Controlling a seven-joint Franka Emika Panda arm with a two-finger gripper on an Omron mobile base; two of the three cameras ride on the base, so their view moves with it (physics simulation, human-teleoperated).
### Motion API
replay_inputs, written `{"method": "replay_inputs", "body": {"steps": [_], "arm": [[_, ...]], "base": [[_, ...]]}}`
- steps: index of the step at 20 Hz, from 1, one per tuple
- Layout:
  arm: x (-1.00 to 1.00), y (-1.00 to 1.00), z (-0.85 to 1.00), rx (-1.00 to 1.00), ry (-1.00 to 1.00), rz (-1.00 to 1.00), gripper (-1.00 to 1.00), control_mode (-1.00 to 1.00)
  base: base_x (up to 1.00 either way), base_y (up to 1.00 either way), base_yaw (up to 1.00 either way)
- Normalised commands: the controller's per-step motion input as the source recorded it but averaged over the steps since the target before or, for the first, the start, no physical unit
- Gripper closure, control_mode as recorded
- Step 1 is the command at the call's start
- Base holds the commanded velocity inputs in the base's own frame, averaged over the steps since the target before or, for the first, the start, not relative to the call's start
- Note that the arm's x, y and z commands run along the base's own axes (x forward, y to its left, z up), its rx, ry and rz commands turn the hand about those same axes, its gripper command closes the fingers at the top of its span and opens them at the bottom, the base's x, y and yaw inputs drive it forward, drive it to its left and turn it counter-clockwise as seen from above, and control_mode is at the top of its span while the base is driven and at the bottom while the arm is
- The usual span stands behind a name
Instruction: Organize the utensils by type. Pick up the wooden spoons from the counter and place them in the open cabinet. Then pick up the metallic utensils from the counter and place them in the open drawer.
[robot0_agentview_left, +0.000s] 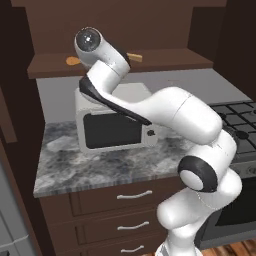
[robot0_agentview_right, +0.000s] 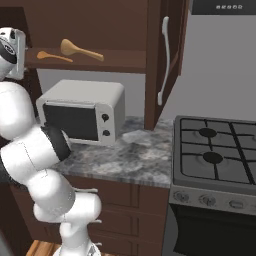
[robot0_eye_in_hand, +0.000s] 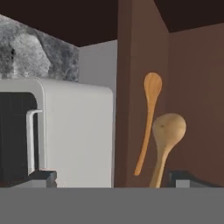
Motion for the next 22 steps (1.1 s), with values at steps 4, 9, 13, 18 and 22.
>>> {"method": "replay_inputs", "body": {"steps": [4, 9, 13, 18, 22], "arm": [[-1.00, -0.39, -0.23, 0.20, 0.00, -0.11, -1.00, -1.00], [-0.95, -0.05, -0.33, 0.24, 0.01, -0.30, -1.00, -1.00], [-0.27, 0.06, -0.57, 0.19, 0.09, -0.56, -1.00, -1.00], [-0.76, -0.44, -0.27, 0.31, 0.07, -0.57, -1.00, -1.00], [-0.41, -0.45, -0.31, 0.40, 0.20, -0.44, -1.00, -1.00]], "base": [[0.00, 0.00, 0.00], [0.00, 0.00, 0.00], [0.00, 0.00, 0.00], [0.00, 0.00, 0.00], [0.00, 0.00, 0.00]]}}
